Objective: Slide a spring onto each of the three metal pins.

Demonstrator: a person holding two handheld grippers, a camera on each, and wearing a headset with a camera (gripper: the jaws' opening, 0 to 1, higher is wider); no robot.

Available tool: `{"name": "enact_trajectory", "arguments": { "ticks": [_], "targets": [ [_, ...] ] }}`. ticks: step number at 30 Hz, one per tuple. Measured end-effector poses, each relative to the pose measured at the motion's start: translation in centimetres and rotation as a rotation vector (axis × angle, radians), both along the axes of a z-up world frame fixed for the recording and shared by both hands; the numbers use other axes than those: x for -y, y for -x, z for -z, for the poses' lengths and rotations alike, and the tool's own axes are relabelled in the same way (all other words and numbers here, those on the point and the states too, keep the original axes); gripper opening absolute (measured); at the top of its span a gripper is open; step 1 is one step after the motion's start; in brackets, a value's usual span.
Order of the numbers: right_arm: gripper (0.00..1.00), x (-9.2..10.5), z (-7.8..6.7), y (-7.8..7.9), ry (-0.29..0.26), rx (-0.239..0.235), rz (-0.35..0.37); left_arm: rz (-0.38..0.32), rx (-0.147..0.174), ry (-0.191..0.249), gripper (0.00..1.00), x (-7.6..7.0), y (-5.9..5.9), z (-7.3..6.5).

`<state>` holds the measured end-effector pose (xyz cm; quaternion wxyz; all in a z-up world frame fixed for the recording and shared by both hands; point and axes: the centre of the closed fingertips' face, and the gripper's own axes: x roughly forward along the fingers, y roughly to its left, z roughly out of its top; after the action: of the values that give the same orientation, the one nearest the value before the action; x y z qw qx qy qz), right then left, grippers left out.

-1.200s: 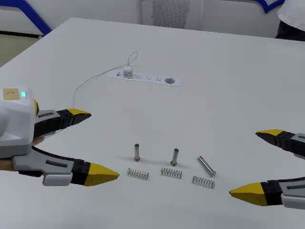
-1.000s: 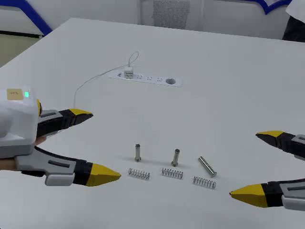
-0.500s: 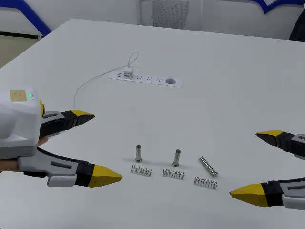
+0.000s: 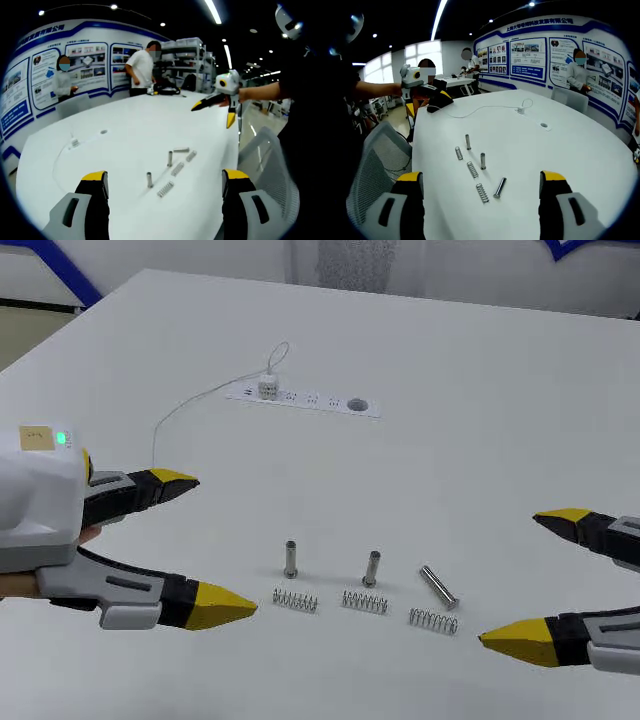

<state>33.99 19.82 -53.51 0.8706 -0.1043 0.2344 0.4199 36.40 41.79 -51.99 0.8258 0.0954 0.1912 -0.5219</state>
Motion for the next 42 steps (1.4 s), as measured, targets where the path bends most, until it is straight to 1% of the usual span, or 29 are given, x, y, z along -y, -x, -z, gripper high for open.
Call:
{"name": "enact_trajectory", "arguments": {
  "ticks": [3, 9, 15, 18, 21, 23, 26, 31, 34, 38, 42],
  "targets": [
    [0.97, 0.2, 0.2, -0.6, 0.002, 0.002, 0.023, -0.014, 0.005, -0.002, 0.98, -0.1, -0.4, 0.1],
    [0.93, 0.3, 0.8, -1.3, 0.0, -0.007, 0.042, -0.017, 0.003, 0.007, 0.97, 0.0, -0.7, 0.1],
    [0.9, 0.2, 1.4, -1.6, 0.006, -0.023, 0.042, -0.012, -0.005, 0.0, 0.96, 0.2, -0.8, 0.4],
    [0.89, 0.4, 1.6, -2.1, 0.019, -0.014, 0.057, -0.01, -0.013, 0.0, 0.95, 0.3, -0.9, 0.7],
    [0.87, 0.5, 1.8, -2.5, 0.015, -0.023, 0.069, -0.004, -0.019, 0.002, 0.92, 0.4, -0.8, 0.8],
    [0.84, 0.6, 2.1, -2.8, 0.019, -0.03, 0.076, -0.015, -0.012, 0.004, 0.92, 0.3, -1.1, 0.9],
    [0.82, 0.5, 2.3, -3.0, 0.018, -0.042, 0.081, -0.014, -0.022, 0.013, 0.92, 0.4, -1.1, 0.9],
    [0.79, 0.2, 2.7, -3.2, 0.024, -0.053, 0.074, 0.0, -0.029, 0.008, 0.9, 0.4, -1.0, 1.1],
    [0.77, 0.1, 3.2, -3.4, 0.031, -0.063, 0.074, 0.006, -0.034, 0.014, 0.88, 0.6, -0.9, 1.1],
    [0.75, -0.2, 3.7, -3.6, 0.026, -0.075, 0.077, 0.007, -0.037, 0.01, 0.89, 0.6, -0.9, 1.3],
    [0.73, -0.3, 4.5, -3.8, 0.04, -0.09, 0.076, 0.011, -0.043, 0.008, 0.88, 0.7, -0.9, 1.5]
  ]
}}
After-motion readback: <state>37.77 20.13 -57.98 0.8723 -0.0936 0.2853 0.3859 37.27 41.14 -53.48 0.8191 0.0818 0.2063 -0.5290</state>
